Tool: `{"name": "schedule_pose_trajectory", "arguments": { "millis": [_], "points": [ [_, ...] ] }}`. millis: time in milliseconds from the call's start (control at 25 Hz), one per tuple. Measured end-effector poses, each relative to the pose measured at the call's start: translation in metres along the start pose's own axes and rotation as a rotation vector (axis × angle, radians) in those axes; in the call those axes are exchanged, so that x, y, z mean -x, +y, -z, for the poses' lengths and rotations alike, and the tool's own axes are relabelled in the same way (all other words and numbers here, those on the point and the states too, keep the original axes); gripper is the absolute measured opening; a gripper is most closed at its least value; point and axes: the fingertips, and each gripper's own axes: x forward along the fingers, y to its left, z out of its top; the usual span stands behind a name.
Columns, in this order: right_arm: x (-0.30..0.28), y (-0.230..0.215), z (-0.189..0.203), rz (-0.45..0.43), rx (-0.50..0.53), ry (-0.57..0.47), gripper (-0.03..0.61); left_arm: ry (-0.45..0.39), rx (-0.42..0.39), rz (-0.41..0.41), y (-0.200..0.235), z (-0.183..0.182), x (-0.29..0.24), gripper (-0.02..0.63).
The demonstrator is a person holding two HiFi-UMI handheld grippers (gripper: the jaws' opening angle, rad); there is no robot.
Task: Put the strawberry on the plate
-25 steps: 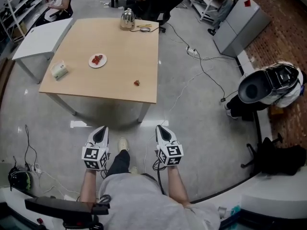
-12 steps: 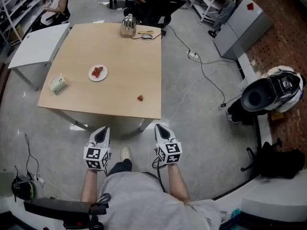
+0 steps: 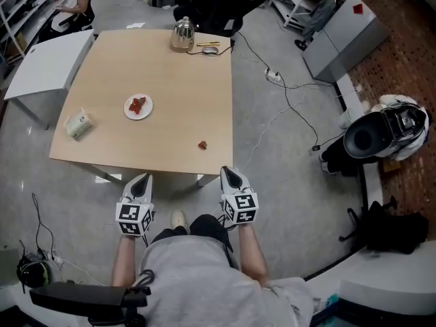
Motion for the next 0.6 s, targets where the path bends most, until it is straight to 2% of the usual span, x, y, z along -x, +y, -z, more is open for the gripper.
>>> {"name": "schedule_pose_trajectory", "arguments": {
  "millis": [360,600],
  "points": [
    [-0.056,-0.011,0.009,-0.014,0.078,0.063,0.008,0.011,0.031,-0.043,0.023,0.001,-0.015,0.02],
    [-0.097,-0.019,0.026,-0.044,0.114,0.123,0.008,0.039,0.059,-0.104,0.046,0.013,-0.025,0.02]
  ]
}}
